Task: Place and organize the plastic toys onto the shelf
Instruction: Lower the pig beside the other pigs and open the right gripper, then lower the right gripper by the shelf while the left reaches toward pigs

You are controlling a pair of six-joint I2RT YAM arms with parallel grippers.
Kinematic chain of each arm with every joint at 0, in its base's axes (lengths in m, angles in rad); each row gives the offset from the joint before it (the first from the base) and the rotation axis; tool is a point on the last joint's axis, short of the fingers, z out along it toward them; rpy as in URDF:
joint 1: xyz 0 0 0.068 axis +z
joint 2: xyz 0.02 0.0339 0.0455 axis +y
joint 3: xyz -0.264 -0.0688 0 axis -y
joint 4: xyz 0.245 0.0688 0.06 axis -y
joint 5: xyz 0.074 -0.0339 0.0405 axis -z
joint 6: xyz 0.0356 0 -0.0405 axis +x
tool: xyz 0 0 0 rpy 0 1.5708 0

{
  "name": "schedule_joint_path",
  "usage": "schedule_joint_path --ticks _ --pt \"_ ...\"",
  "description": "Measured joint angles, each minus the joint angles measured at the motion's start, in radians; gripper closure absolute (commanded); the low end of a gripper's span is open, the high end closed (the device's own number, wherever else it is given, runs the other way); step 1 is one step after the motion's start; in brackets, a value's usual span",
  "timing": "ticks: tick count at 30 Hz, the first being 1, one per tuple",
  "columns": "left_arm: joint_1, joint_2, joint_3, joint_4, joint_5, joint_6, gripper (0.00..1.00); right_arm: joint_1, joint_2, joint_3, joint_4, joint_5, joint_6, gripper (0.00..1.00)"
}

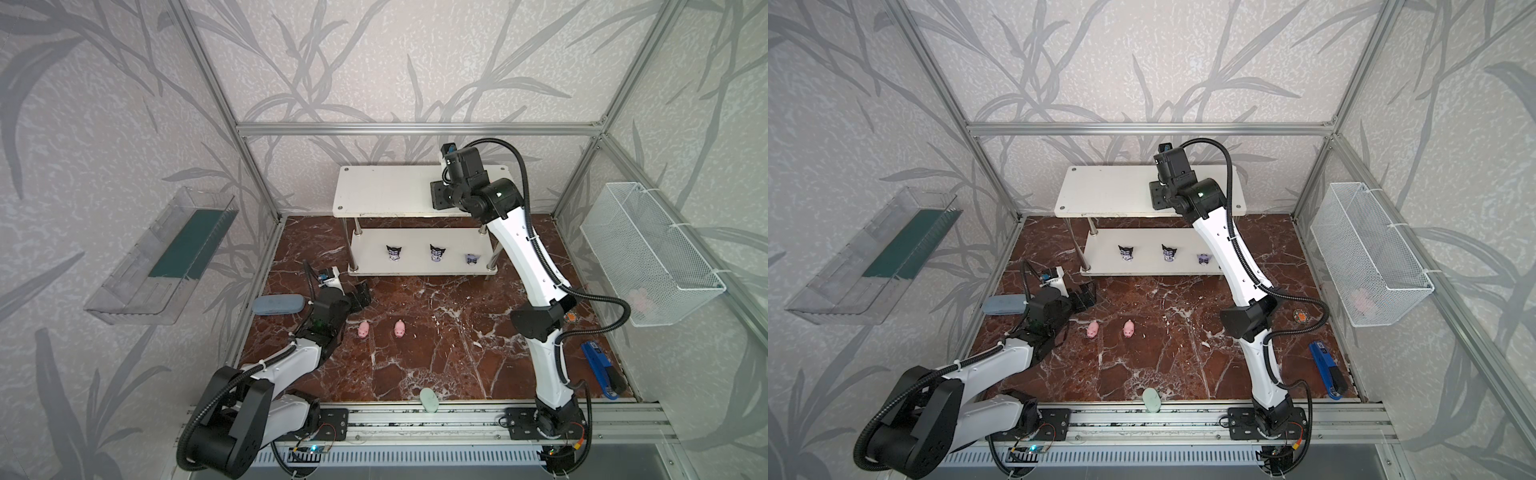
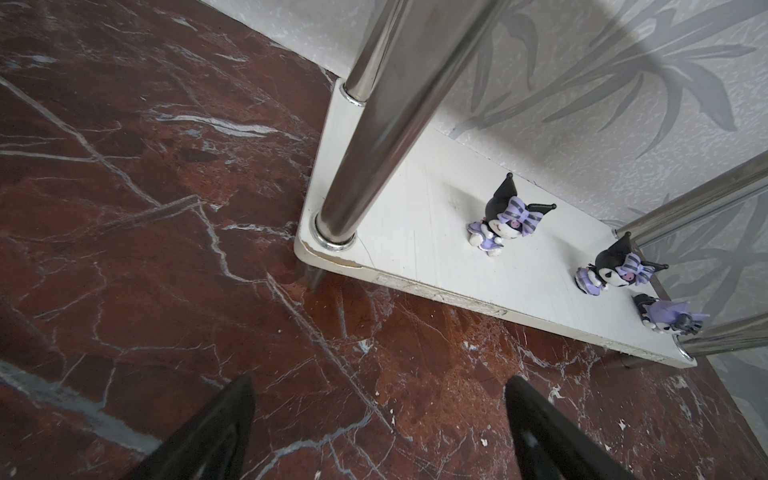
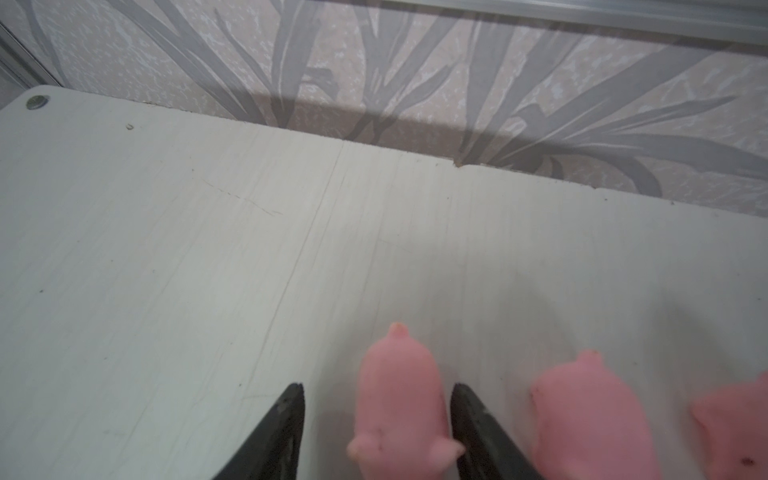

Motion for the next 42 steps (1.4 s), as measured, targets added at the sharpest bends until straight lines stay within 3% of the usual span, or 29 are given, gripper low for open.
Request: schedule_joint_path --ticks 12,16,18,25,31,37,42 --pt "0.001 0.000 0.000 0.000 0.000 0.000 0.08 0.007 -0.089 -0.019 0.105 -0.011 -0.051 0.27" --pt "0.002 0.000 0.000 0.000 0.000 0.000 0.08 0.012 -0.177 -0.115 0.169 -0.018 -0.084 0.26" --pt "0.003 0.000 0.000 0.000 0.000 0.000 0.08 0.018 -0.249 -0.222 0.222 -0.022 -0.102 0.26" --pt "0.007 -0.003 0.000 -0.002 0.000 0.000 0.07 0.073 -0.650 -0.828 0.510 -0.034 -0.145 0.26" --pt "0.007 -0.027 0.000 -0.023 0.004 0.001 0.07 0.187 -0.950 -1.224 0.661 -0.003 -0.164 0.27" --pt "0.007 -0.082 0.000 -0.075 0.011 0.000 0.07 0.281 -1.142 -1.626 0.702 0.009 -0.111 0.27" --pt "-0.016 -0.157 0.000 -0.163 0.008 0.002 0.08 0.286 -1.193 -1.823 0.701 0.010 -0.019 0.27"
